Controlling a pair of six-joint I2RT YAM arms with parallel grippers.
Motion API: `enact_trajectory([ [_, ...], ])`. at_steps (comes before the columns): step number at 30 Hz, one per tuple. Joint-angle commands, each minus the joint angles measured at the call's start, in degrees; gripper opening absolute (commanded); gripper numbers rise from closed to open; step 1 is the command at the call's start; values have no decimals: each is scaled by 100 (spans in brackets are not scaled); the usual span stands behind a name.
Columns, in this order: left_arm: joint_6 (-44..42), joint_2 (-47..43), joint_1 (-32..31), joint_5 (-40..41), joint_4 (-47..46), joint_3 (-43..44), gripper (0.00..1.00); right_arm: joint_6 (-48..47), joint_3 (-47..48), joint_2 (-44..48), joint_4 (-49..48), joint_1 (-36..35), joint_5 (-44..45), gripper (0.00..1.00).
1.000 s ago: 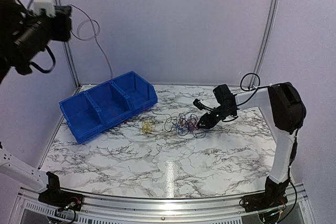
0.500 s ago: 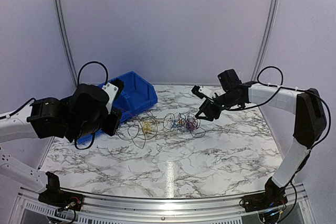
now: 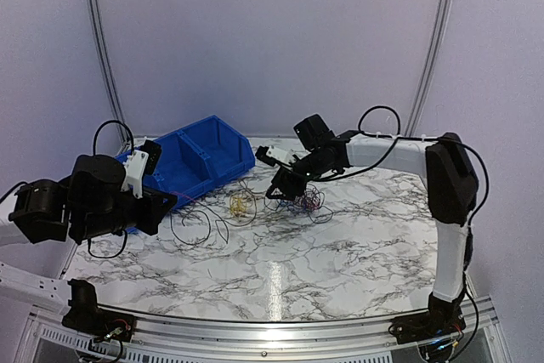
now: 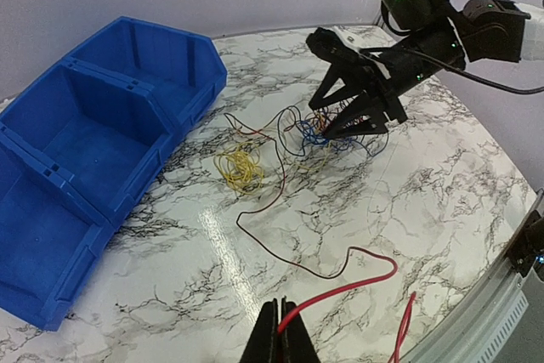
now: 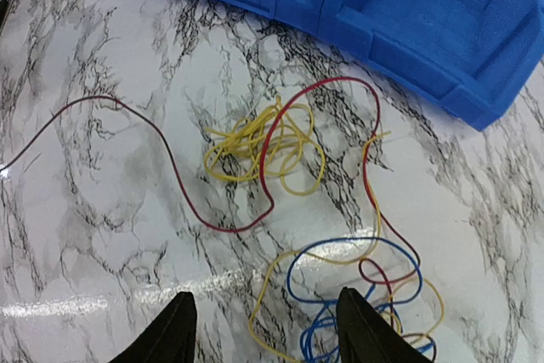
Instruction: Untangle the cables
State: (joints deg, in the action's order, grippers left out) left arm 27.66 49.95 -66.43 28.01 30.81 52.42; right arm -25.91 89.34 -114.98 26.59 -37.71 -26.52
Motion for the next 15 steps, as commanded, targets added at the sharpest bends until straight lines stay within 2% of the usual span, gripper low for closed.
enact_trajectory([
  [1, 192, -97, -1, -127, -79, -150, 0, 430, 1091, -947, 121, -170, -227, 57],
  [5, 276, -117, -1, -146, -82, -241, 0, 462, 1547, -1434, 145, -245, -260, 56],
  [8, 327, -141, -1, -123, -79, -326, 0, 496, 1703, -1593, 162, -260, -373, 47],
  [11, 326, -153, -1, -75, -151, -462, 0, 525, 1722, -1620, 116, -271, -501, 30],
  [12, 327, -146, -1, -57, -198, -506, 0, 526, 1721, -1615, 104, -275, -587, 17],
  [14, 328, -137, -1, -2, -290, -600, 0, 539, 1702, -1582, 83, -284, -704, 3],
  [15, 320, -135, 0, 39, -348, -661, 0, 545, 1676, -1535, 79, -285, -771, 0],
])
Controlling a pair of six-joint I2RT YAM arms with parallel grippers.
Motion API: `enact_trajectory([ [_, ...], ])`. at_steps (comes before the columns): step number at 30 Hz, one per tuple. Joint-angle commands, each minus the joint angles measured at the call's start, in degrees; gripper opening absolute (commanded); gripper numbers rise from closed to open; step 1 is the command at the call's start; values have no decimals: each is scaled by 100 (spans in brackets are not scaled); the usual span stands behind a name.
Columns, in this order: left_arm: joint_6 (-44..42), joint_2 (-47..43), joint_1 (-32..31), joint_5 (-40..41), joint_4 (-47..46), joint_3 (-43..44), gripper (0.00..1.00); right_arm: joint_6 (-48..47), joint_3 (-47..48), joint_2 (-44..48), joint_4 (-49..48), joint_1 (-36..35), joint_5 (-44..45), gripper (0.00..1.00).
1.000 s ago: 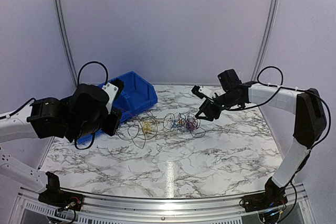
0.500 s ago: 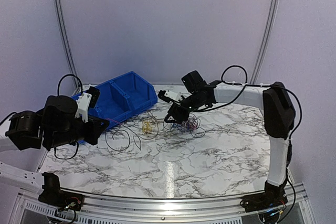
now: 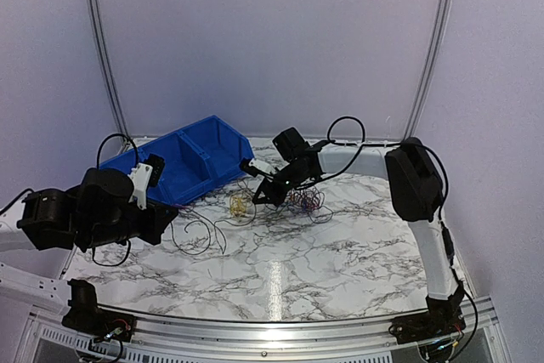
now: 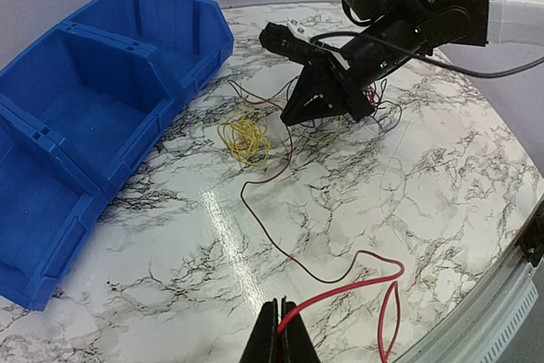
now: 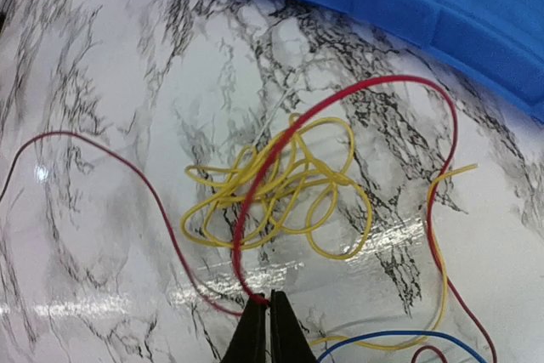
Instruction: Untangle the cables
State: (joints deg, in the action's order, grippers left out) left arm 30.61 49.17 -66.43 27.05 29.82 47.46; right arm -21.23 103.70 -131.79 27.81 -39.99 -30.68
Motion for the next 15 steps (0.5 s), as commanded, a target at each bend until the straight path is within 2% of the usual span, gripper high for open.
enact_trajectory([
  [1, 22, -52, -1, 187, -295, -240, 1, 88, 195, 260, -52, -66, -434, 0],
  [4, 50, -22, -1, 279, -315, -277, 25, 154, -186, 791, -256, -97, -566, 0],
  [7, 33, -57, -1, 421, -300, -257, 42, 147, -559, 1444, -389, -193, -592, 0],
  [9, 13, -109, -1, 558, -314, -252, 50, 104, -701, 1855, -387, -288, -604, 0],
  [12, -94, -127, -1, 788, -501, -257, 54, 31, -799, 2306, -312, -483, -562, 0],
  [15, -34, -94, -1, 755, -1074, -361, 57, 10, -861, 2546, -261, -716, -519, 0],
])
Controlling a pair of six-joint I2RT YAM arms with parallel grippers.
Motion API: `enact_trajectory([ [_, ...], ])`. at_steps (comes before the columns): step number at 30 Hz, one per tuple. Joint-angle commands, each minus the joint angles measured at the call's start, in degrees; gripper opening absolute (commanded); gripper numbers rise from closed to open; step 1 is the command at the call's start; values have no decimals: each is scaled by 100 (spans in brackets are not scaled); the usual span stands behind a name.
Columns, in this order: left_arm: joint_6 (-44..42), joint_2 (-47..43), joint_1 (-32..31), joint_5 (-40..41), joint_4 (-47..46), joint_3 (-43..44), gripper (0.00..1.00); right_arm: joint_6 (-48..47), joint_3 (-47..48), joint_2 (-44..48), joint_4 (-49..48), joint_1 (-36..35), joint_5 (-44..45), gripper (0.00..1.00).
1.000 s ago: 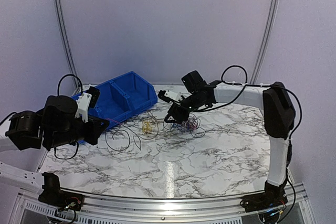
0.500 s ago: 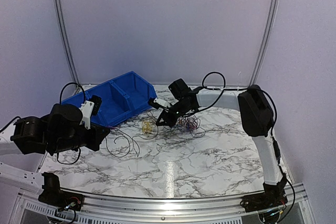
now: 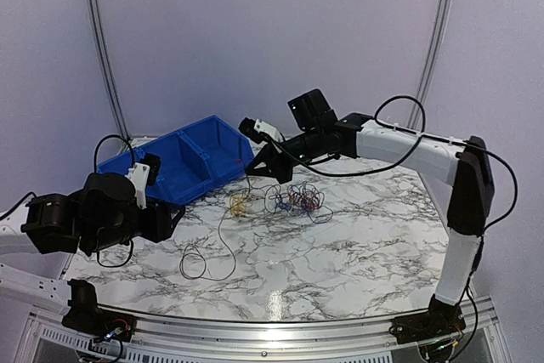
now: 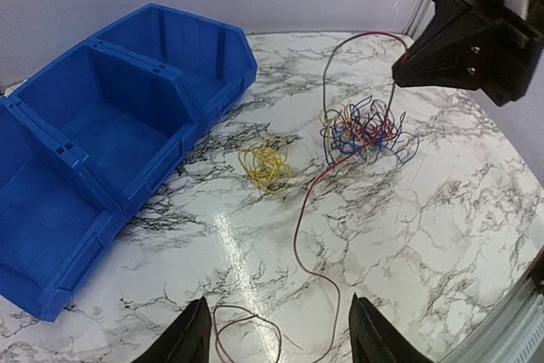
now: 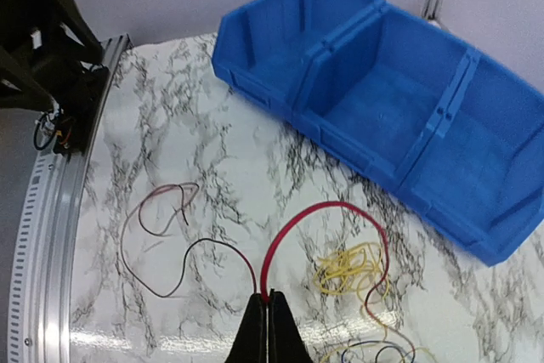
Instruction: Untangle the cables
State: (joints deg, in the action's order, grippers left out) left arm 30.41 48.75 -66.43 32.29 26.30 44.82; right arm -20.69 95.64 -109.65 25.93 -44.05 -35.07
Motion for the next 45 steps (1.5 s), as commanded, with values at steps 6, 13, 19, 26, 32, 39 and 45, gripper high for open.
enact_trajectory([
  [6, 586, -325, 3, -433, -2485, -686, 67, -317, -115, 338, -27, -849, 226, 0],
  [13, 1128, -671, 9, -780, -3735, -1462, 74, -225, -98, 191, -110, -1031, 205, 0],
  [19, 782, -93, 8, -769, -4134, -1533, 74, -71, -41, 156, -155, -1052, 75, 0],
  [26, 1097, 439, 113, -641, -4646, -1363, 74, -270, -203, 179, -97, -1161, 253, 0],
  [32, 1975, 618, 412, -649, -4752, -1510, 65, -310, -330, 220, -160, -1226, 306, 0],
  [39, 2292, 926, 602, -1008, -5061, -1588, 59, -315, -344, 107, -192, -1267, 385, 0],
  [45, 2418, 1306, 644, -1290, -5105, -1448, 53, -295, -335, 59, -212, -1290, 422, 0],
])
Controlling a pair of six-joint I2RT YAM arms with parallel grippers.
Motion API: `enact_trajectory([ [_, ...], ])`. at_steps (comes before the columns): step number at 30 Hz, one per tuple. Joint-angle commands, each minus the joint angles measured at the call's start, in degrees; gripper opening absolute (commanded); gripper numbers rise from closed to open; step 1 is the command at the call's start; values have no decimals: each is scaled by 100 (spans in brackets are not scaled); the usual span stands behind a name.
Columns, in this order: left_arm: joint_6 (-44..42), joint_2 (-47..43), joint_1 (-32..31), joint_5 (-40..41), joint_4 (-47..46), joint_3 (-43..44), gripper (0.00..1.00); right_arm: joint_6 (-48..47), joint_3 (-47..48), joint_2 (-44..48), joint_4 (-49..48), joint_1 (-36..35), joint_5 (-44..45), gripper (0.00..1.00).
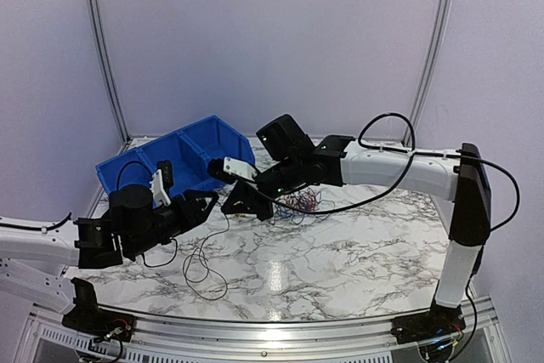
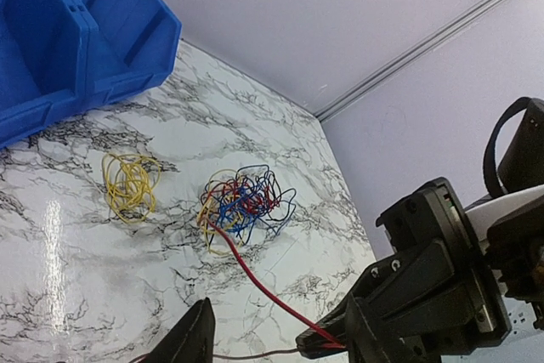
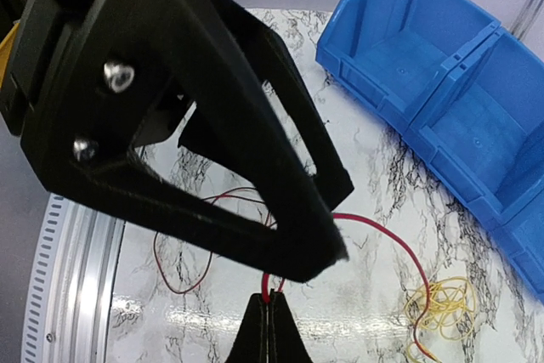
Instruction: Untangle the cables
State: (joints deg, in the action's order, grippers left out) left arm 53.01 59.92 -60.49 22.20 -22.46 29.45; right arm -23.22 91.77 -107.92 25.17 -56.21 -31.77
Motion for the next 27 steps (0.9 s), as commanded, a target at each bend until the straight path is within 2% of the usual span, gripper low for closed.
enact_trajectory([
  [1, 182, 240, 59, -333, -232, 99, 51, -42, 52, -114, -141, -75, 105, 0],
  [5, 344, 427, 114, -553, -241, 181, 43, -50, 3, -117, -160, -74, 144, 0],
  [13, 43, 475, 191, -508, -319, 249, 0, -197, -205, -62, -187, -62, 235, 0],
  [14, -36, 451, 195, -497, -316, 256, 0, -278, -263, -31, -166, -39, 270, 5],
  [17, -263, 251, 204, -453, -296, 217, 0, -426, -578, 176, -283, 268, 427, 31],
  [20, -365, -51, 221, -355, -130, 135, 0, -489, -971, 377, -680, 749, 676, 41],
  [23, -523, -389, 229, -241, 243, 136, 0, -674, -1287, 331, -1194, 1082, 1735, 54],
  [27, -825, -894, 231, 114, 1080, 412, 0, -845, -1194, -186, -1074, 1396, 2515, 63],
])
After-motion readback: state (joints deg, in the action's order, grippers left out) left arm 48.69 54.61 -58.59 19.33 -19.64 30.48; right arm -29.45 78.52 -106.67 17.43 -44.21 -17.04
